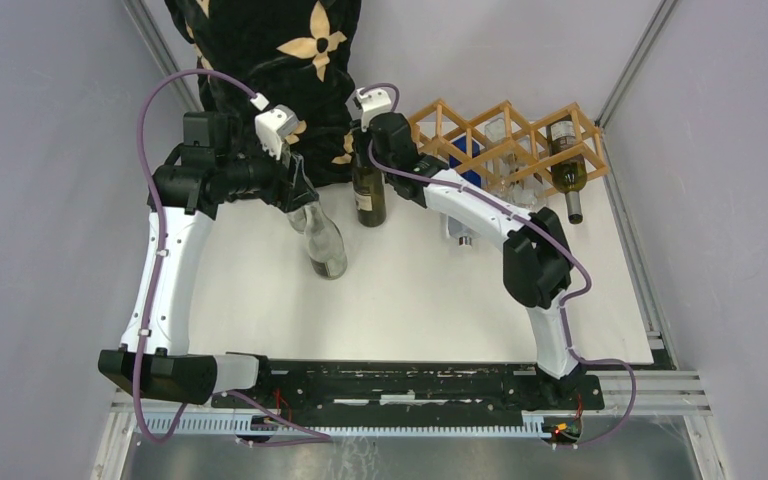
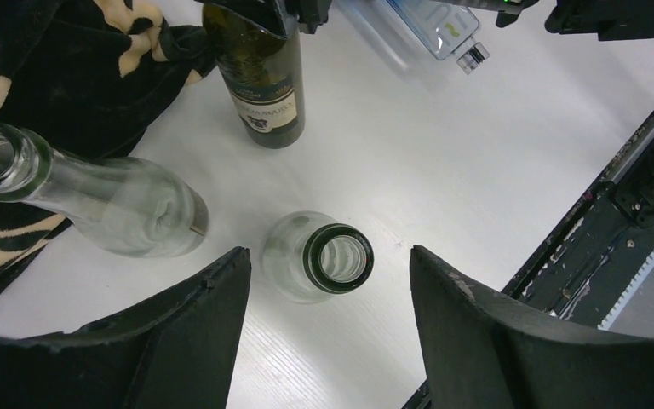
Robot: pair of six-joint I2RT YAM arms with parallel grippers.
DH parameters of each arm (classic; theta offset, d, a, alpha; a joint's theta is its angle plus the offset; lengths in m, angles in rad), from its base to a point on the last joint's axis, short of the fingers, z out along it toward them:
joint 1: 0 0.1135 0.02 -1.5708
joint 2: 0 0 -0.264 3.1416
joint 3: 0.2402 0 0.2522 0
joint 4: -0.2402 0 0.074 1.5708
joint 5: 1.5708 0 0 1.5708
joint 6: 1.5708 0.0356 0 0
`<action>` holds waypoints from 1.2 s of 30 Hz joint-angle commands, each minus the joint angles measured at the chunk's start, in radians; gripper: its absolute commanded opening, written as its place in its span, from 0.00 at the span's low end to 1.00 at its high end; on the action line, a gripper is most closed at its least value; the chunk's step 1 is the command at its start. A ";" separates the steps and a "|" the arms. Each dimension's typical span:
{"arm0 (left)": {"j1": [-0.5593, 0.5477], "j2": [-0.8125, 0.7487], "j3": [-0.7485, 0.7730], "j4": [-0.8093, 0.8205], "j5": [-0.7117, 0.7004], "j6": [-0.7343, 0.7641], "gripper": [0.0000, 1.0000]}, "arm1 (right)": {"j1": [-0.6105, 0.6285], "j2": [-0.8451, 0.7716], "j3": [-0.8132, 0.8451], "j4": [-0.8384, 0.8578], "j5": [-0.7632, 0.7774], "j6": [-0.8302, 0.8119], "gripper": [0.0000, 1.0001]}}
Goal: Take the wine bottle off the wine rack
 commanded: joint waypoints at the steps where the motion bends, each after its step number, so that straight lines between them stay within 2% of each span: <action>1: 0.005 -0.020 -0.002 0.011 0.043 0.043 0.74 | -0.006 0.004 0.102 0.210 0.009 0.002 0.00; 11: 0.006 -0.045 -0.015 0.048 0.045 0.048 0.73 | -0.010 0.130 0.229 0.260 -0.004 0.025 0.00; 16: 0.006 -0.049 -0.017 0.059 0.039 0.046 0.78 | -0.011 0.133 0.207 0.257 -0.004 0.006 0.02; 18: 0.005 -0.054 -0.020 0.065 0.037 0.043 0.81 | -0.011 0.123 0.188 0.252 -0.011 -0.004 0.13; 20: 0.006 -0.058 -0.020 0.072 0.031 0.036 0.85 | -0.010 0.108 0.167 0.247 -0.027 -0.012 0.33; 21: 0.006 -0.060 -0.020 0.077 0.026 0.030 0.87 | -0.010 0.102 0.161 0.239 -0.031 -0.013 0.47; 24: 0.006 -0.063 -0.018 0.080 0.021 0.016 0.90 | -0.010 0.087 0.157 0.208 -0.050 -0.011 0.70; 28: 0.006 -0.063 -0.011 0.080 0.014 0.003 0.92 | -0.009 0.047 0.143 0.172 -0.066 -0.001 0.92; 30: 0.006 -0.068 -0.008 0.080 0.008 0.003 0.92 | -0.010 0.019 0.137 0.145 -0.064 0.007 0.98; 36: 0.006 -0.082 0.000 0.066 -0.009 0.006 0.94 | -0.028 -0.108 0.102 0.051 -0.043 0.041 0.98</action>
